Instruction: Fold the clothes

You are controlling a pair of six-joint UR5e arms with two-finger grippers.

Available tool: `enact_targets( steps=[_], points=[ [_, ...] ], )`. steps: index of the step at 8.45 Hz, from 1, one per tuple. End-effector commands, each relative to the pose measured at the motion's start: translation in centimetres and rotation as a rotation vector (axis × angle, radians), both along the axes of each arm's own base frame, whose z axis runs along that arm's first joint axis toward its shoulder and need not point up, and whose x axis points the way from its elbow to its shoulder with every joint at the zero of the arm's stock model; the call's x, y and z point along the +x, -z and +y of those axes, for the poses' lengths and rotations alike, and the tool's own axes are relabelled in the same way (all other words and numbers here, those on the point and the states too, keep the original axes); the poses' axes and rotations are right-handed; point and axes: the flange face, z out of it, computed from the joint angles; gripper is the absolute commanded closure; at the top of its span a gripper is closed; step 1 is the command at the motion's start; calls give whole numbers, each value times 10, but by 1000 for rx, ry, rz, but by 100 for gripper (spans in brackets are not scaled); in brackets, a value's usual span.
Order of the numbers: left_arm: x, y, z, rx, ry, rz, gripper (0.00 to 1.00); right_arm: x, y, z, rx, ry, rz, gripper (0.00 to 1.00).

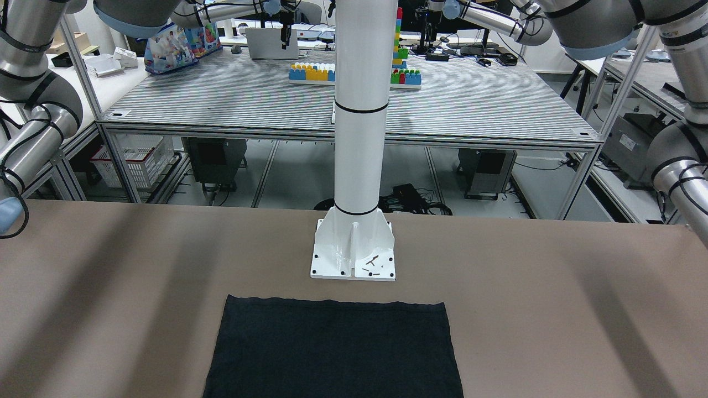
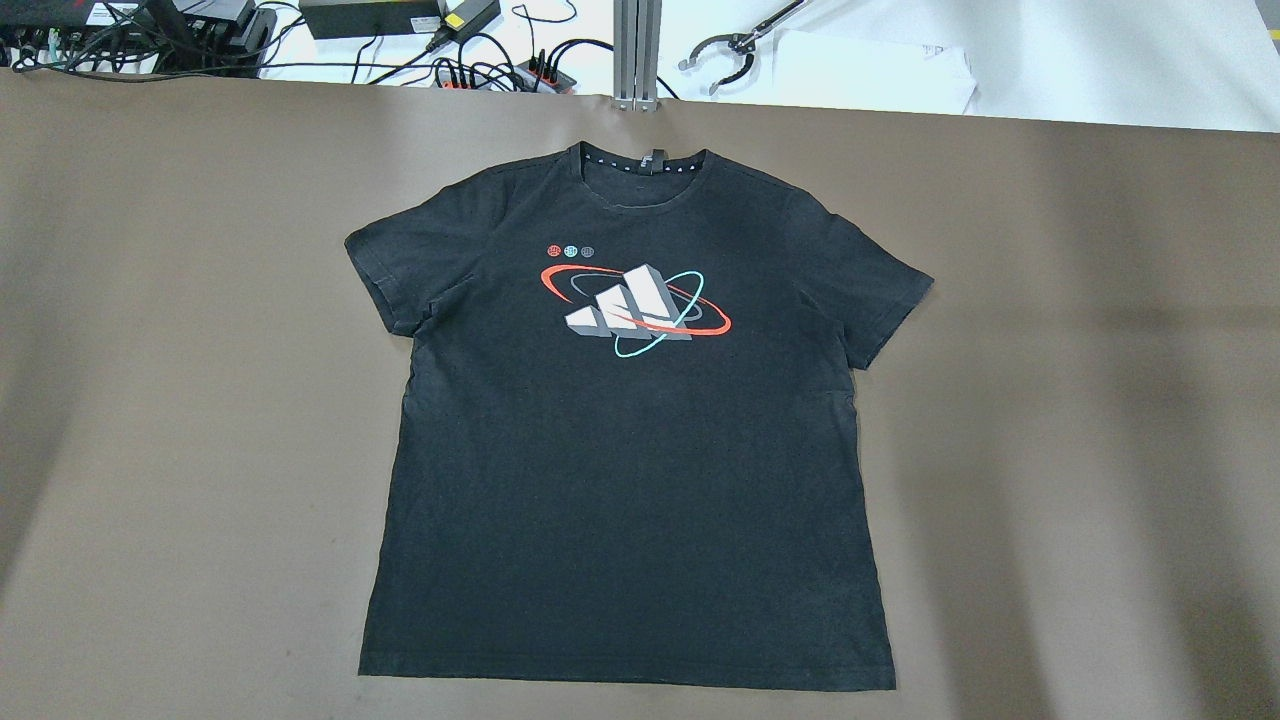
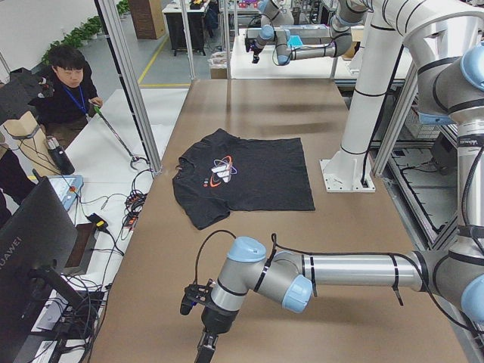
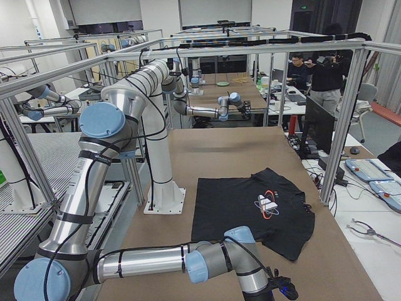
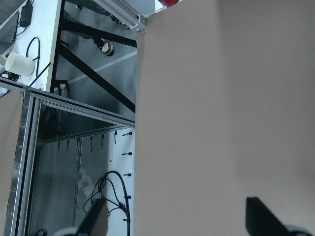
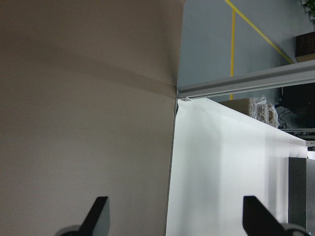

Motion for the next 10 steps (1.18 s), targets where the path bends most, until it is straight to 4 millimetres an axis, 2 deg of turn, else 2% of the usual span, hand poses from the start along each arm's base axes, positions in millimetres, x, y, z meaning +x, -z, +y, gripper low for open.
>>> enact_targets(
  steps=[1, 2, 4, 5, 7, 9, 10],
  points=[
    [-1, 0, 1, 1, 0, 2, 0, 0, 5, -1, 11, 3, -2, 5],
    [-1, 2, 1, 4, 0, 3, 0, -1, 11, -4, 26, 5, -3, 6],
    [2, 21, -2, 34, -5, 9, 0, -9, 40, -11, 144, 22, -34, 6],
    [2, 21, -3, 34, -5, 11, 0, -11, 39, -9, 143, 31, -60, 5],
    [6, 41, -16, 57, -8, 15, 0, -14, 46, -12, 151, -18, -113, 5],
    [7, 55, -27, 88, -7, 18, 0, -15, 45, -12, 139, -19, -117, 6],
    [5, 53, -27, 87, -2, 15, 0, -14, 44, -12, 142, -16, -111, 5]
  ],
)
